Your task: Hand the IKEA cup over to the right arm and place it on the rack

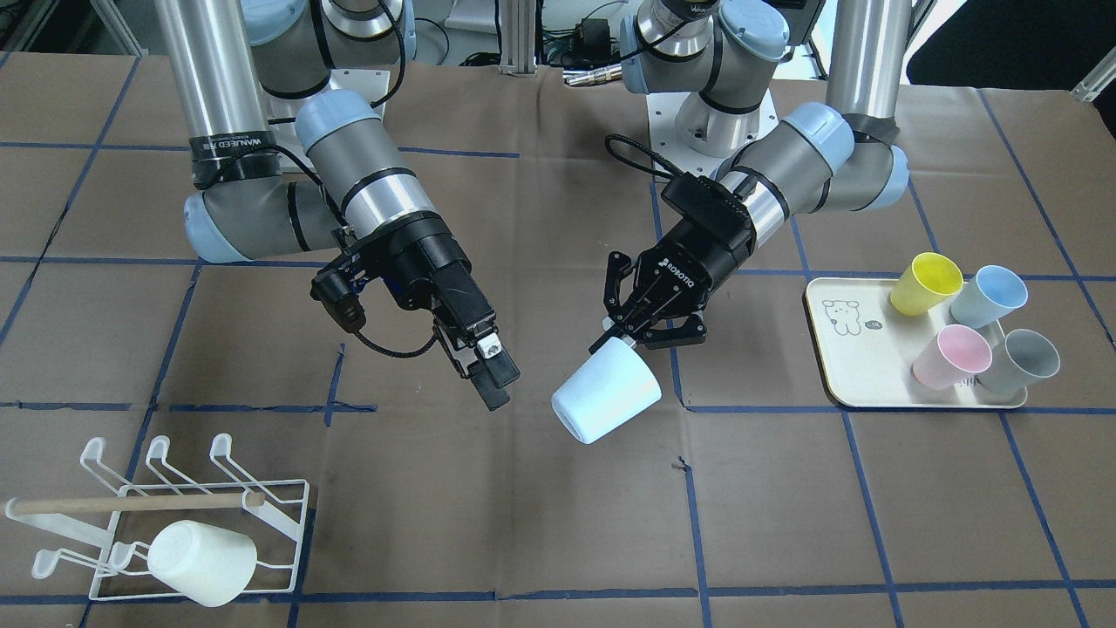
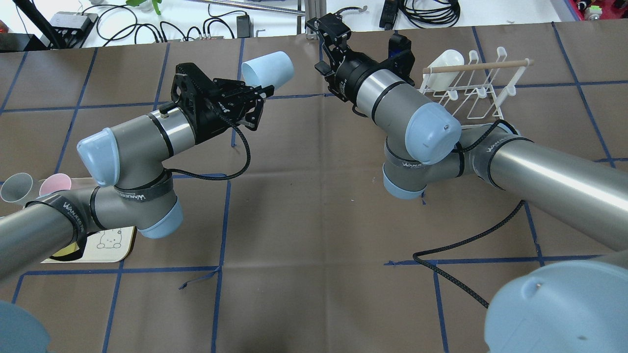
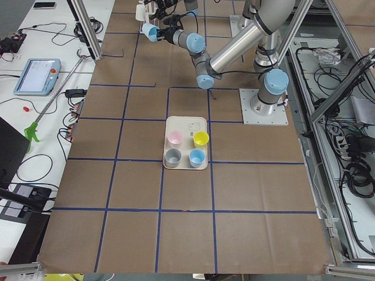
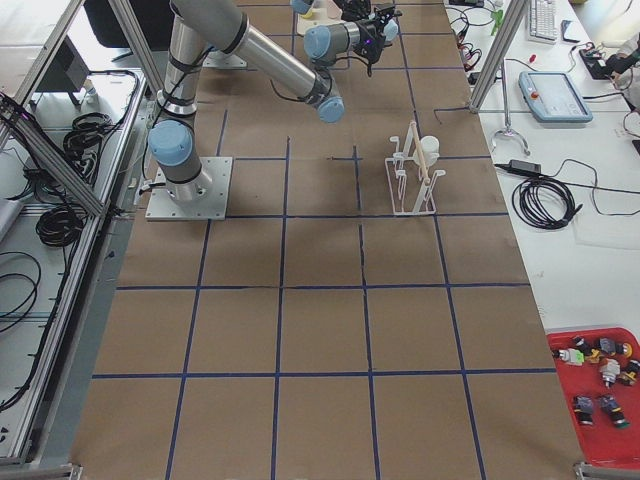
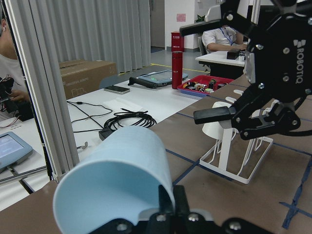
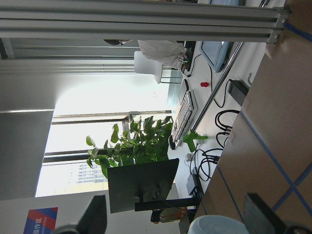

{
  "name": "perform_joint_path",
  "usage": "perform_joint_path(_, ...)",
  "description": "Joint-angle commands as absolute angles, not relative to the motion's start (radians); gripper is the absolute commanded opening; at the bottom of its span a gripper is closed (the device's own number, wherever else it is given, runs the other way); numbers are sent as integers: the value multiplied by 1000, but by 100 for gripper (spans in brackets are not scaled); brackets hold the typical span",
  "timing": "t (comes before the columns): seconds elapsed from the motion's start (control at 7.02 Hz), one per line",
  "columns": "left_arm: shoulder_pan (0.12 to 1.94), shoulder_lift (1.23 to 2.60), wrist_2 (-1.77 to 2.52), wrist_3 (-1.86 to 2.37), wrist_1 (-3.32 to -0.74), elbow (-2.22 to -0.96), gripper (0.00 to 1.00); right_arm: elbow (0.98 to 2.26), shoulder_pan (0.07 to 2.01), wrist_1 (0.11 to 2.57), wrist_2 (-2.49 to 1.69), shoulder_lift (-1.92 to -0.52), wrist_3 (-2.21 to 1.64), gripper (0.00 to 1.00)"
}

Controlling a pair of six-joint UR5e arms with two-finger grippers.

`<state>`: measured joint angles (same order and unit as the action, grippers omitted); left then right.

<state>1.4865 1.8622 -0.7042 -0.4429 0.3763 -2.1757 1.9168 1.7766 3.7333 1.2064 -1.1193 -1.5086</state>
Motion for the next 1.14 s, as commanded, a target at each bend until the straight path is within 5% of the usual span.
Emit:
perform_joint_path(0.0,1494,1870,-706,-428,403,-2175,0,1925,1778,3754,1219,-1103,-1509,98)
perform_joint_path(1.0,1494,1868,-675,-423,419,-2184,0,1925,1821,3780,1247,-1037,-1575,99)
